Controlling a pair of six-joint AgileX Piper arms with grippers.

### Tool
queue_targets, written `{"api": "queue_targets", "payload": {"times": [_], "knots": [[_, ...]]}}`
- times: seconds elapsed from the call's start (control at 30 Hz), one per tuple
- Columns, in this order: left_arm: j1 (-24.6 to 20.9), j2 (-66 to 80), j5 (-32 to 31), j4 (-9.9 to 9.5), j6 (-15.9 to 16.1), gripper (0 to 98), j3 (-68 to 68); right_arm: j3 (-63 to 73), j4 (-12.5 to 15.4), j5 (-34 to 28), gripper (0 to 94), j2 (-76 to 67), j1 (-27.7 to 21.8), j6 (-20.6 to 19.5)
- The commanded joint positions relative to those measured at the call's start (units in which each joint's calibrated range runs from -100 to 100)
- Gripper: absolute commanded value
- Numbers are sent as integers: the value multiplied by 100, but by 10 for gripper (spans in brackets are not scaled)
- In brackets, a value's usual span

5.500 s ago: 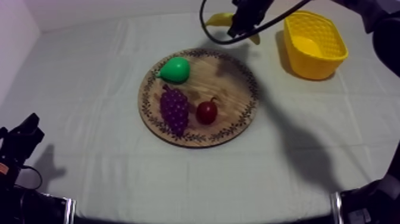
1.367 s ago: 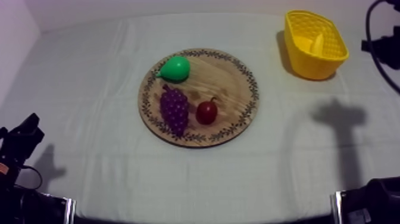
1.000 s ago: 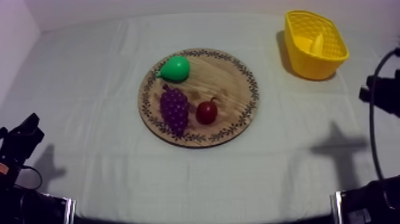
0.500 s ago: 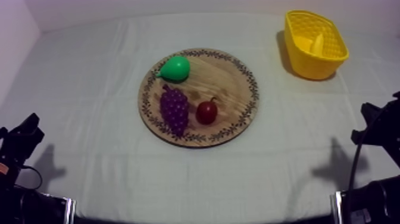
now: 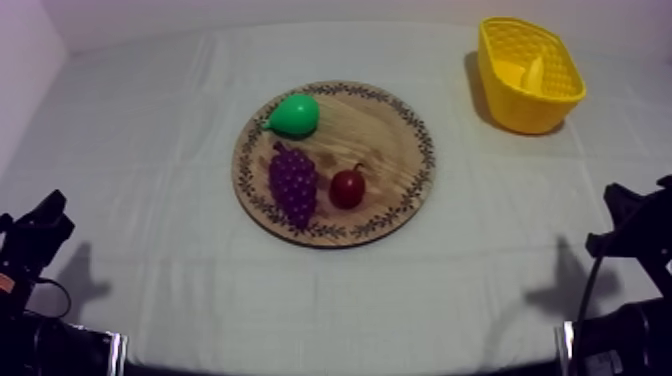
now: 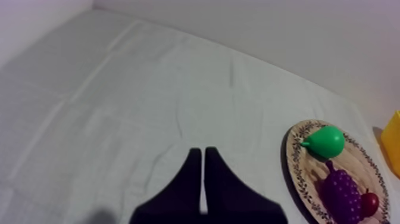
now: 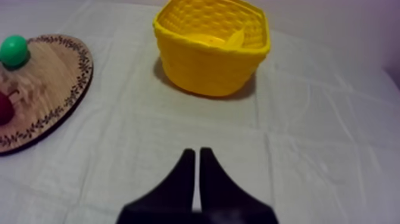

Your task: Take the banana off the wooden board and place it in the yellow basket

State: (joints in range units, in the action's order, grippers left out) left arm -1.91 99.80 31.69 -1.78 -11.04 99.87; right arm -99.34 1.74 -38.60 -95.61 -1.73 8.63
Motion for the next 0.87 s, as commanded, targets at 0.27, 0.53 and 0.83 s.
{"api": "queue_targets", "payload": {"times": [0.27, 0.53, 0.83], "knots": [[-1, 3, 0, 0, -2, 1, 2, -31, -34, 42, 5, -5, -70, 315], [-1, 3, 0, 0, -2, 1, 2, -33, -35, 45, 5, -6, -72, 372], [-1, 3, 0, 0, -2, 1, 2, -33, -35, 45, 5, -6, -72, 375]]}}
